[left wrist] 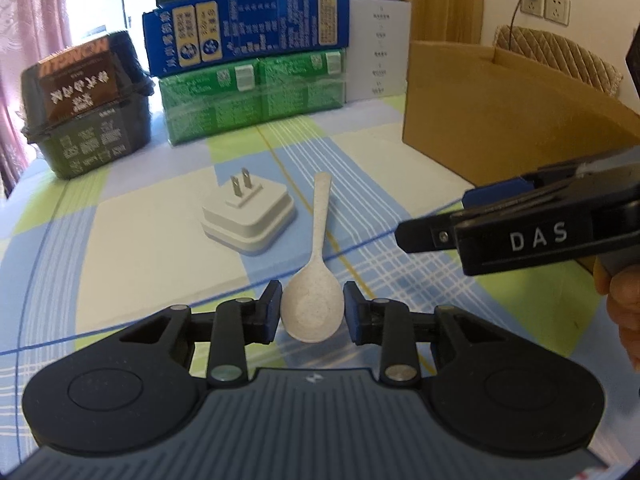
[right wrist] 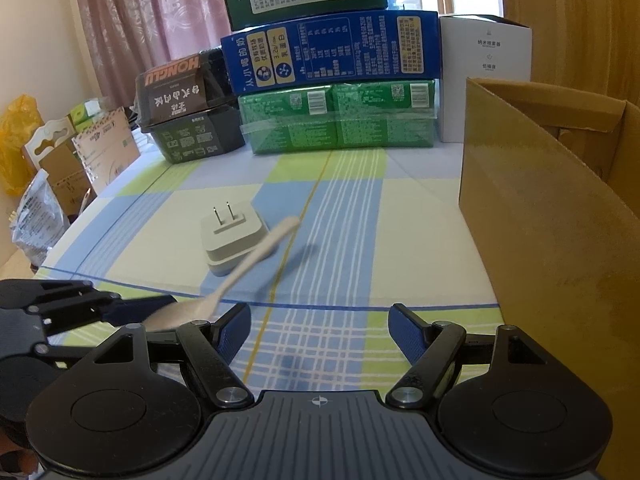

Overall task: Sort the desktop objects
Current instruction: 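Grasp the white plug adapter with the right tool while the left tool holds the spoon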

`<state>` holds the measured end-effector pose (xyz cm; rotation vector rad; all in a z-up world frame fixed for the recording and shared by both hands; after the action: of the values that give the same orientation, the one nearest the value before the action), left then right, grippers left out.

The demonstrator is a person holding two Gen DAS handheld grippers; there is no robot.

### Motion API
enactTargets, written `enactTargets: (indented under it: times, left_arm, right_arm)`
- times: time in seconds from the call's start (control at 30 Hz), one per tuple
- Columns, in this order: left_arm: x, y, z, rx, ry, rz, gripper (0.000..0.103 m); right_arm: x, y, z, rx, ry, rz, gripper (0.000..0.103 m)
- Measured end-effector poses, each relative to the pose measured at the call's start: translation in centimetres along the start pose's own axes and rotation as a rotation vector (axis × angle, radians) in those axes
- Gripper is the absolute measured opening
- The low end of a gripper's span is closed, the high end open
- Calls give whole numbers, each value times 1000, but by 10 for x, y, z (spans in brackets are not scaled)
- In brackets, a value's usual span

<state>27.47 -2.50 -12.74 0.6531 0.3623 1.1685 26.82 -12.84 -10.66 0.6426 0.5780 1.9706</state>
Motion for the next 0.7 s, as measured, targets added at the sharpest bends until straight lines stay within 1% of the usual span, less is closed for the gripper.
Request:
enactTargets:
  times: [0.13, 0.27, 0.37, 0.5, 0.7]
  left_arm:
    - [8, 11, 9, -45, 23, 34, 27]
    - [22, 22, 18, -83, 75, 84, 27]
    - [35, 26, 20, -89, 119, 124, 27]
    - [53, 27, 17, -85, 168, 166, 27]
    - [80, 27, 11, -81, 244, 228, 27]
  right_arm:
    - [0, 0, 2, -7, 7, 3, 74]
    - [7, -2, 3, -14, 42, 27, 74]
    - [14, -10, 5, -13, 75, 52, 74]
    - [30, -23, 11, -23, 161, 101, 74]
    - [47, -50, 18, -38, 275, 133, 75]
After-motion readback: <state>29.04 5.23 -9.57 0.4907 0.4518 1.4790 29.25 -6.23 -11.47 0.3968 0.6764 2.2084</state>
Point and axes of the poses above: each gripper's, at about its wrist camera, not at the fingertips, and y roughly against the way its jaws point, x to its left, z to its top, the point moved 6 cm from there along -y, roughly the way its jaws point, and after that the axes turned 3 degrees about z, right-handed, at the moved point
